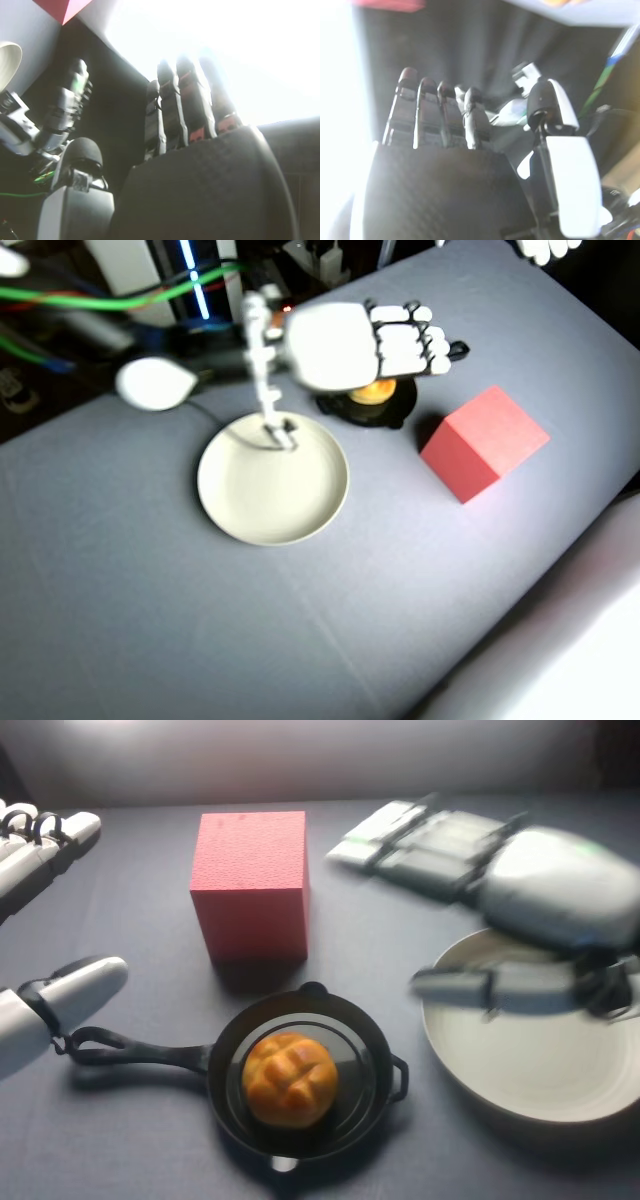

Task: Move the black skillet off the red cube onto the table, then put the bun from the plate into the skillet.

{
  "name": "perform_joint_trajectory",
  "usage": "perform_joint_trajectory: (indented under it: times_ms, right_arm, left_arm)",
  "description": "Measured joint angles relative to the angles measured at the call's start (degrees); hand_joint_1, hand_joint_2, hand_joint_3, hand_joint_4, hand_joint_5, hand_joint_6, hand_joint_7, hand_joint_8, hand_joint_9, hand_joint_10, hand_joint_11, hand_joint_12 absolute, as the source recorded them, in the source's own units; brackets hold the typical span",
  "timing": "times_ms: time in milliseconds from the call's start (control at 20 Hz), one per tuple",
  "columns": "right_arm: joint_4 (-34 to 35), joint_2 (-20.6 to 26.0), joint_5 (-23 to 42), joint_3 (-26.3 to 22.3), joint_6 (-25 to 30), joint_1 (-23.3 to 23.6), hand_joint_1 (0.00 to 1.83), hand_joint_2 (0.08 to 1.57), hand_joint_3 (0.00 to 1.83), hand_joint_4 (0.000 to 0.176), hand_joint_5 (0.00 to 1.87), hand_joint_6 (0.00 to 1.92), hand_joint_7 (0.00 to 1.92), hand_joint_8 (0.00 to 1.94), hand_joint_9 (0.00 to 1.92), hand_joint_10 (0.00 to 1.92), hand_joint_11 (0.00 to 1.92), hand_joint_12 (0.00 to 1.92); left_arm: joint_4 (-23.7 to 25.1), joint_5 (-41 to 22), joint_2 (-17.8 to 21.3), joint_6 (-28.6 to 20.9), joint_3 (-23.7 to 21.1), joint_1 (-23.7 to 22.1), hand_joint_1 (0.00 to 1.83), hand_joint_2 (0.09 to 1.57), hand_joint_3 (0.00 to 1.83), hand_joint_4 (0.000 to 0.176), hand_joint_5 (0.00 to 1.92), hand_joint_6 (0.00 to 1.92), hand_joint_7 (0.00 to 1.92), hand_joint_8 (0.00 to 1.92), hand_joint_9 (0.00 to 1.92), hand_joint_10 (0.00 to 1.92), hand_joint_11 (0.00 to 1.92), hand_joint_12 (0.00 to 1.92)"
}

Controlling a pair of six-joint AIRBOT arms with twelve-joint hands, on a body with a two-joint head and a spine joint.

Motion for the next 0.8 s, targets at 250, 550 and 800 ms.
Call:
perform_joint_trajectory:
  times_ms: [250,550,800]
  right_arm:
    - [9.07,5.6,16.22,-4.81,-4.37,-6.71,0.42,1.26,0.01,0.147,0.0,0.0,0.04,0.01,0.01,0.0,0.0,0.0]
    - [19.21,9.35,33.4,-9.31,-9.86,-15.93,0.75,1.24,0.0,0.044,0.31,0.03,0.24,0.01,0.21,0.01,0.11,0.02]
    - [15.39,10.36,36.22,-13.27,-14.6,-16.15,0.83,1.08,0.0,0.034,0.52,0.01,0.34,0.01,0.21,0.01,0.1,0.09]
  left_arm:
    - [0.11,-1.64,-0.02,-0.74,-0.52,1.2,0.16,1.25,0.0,0.0,0.19,0.0,0.44,0.01,0.42,0.02,0.0,0.76]
    - [0.48,-2.95,-0.11,-1.64,0.11,-0.09,0.3,1.42,0.01,0.17,0.09,0.9,0.24,0.04,0.12,0.02,0.0,0.0]
    - [5.92,-3.61,-1.07,-2.6,2.25,-7.41,0.3,1.46,0.01,0.0,0.25,0.0,0.3,0.02,0.31,0.03,0.0,0.61]
